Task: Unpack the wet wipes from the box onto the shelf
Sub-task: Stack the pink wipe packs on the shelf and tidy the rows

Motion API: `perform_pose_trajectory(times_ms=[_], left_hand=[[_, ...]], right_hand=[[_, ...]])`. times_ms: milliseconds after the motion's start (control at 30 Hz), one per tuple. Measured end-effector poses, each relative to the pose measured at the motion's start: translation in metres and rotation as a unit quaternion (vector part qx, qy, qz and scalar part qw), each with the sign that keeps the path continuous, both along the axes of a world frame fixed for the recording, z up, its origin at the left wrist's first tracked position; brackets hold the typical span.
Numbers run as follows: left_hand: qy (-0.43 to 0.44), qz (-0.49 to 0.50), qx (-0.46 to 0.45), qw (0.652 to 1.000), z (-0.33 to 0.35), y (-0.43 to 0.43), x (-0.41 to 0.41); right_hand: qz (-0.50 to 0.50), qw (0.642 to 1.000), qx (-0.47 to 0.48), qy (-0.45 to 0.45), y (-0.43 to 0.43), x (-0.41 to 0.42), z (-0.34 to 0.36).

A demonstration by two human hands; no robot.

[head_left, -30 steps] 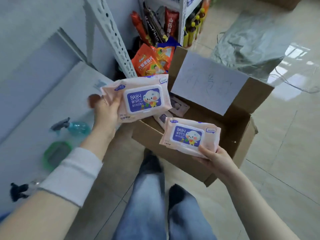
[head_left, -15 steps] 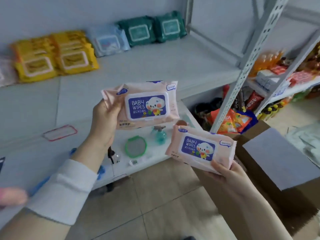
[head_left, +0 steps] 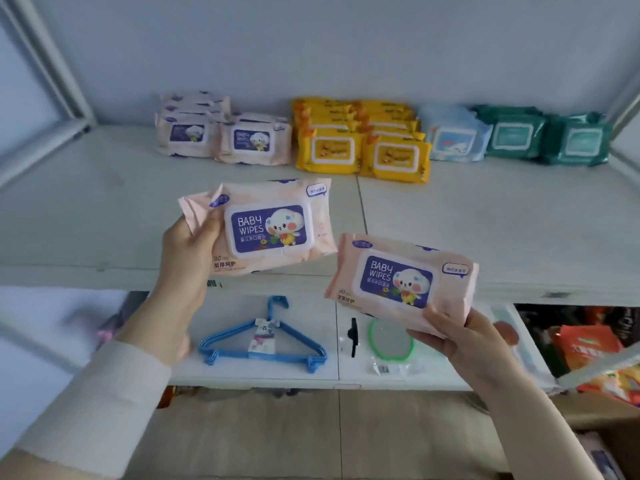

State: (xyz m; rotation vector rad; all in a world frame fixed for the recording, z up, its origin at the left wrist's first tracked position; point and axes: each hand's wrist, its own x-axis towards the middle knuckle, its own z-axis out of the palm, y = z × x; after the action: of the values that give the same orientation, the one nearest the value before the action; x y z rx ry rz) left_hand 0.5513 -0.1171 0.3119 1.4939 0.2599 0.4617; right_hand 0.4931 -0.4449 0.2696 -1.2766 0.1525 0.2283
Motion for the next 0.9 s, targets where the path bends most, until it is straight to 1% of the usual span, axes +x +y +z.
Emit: perform_pose_trajectory(times_ms=[100,233,433,567,633,700,767,800,833,900], left_hand=[[0.002,0.035,-0.021,0.999,-0.007,0.047,0.030],[-0.002,0.050,-0.006,0.999,-0.007,0.104,0.087],[0.043,0.035,0.004,0.998,-0.026,0.171,0.167],[0.056,0.002,0.028,0.998,-0.034,0.209,0.214],[0.060,-0.014,0.037,0.997,-0.035,0.224,0.239],[0.073,-0.031,0.042,0.996,-0.037,0.234,0.262],[0.092,-0.045,0.062,0.993,-0.042,0.242,0.282],[0.101,-0.051,0.079,0.990,-0.044,0.245,0.290],[0.107,-0.055,0.095,0.988,-0.047,0.247,0.297],[0.115,-0.056,0.117,0.985,-0.051,0.248,0.308]], right_hand=[[0.024,1.000,-0.007,-0.016,0.031,0.050,0.010],[0.037,0.998,-0.023,-0.039,0.074,0.124,0.016],[0.090,0.995,-0.028,-0.039,0.150,0.226,0.007],[0.104,0.994,-0.030,-0.019,0.196,0.283,0.005],[0.099,0.995,-0.022,-0.011,0.215,0.306,0.004],[0.073,0.997,-0.024,-0.015,0.229,0.324,0.000],[0.028,0.996,-0.082,-0.009,0.239,0.337,0.000],[-0.002,0.990,-0.140,-0.007,0.242,0.341,0.000],[-0.037,0.976,-0.213,-0.009,0.243,0.344,0.000],[-0.084,0.925,-0.370,-0.023,0.243,0.348,0.000]])
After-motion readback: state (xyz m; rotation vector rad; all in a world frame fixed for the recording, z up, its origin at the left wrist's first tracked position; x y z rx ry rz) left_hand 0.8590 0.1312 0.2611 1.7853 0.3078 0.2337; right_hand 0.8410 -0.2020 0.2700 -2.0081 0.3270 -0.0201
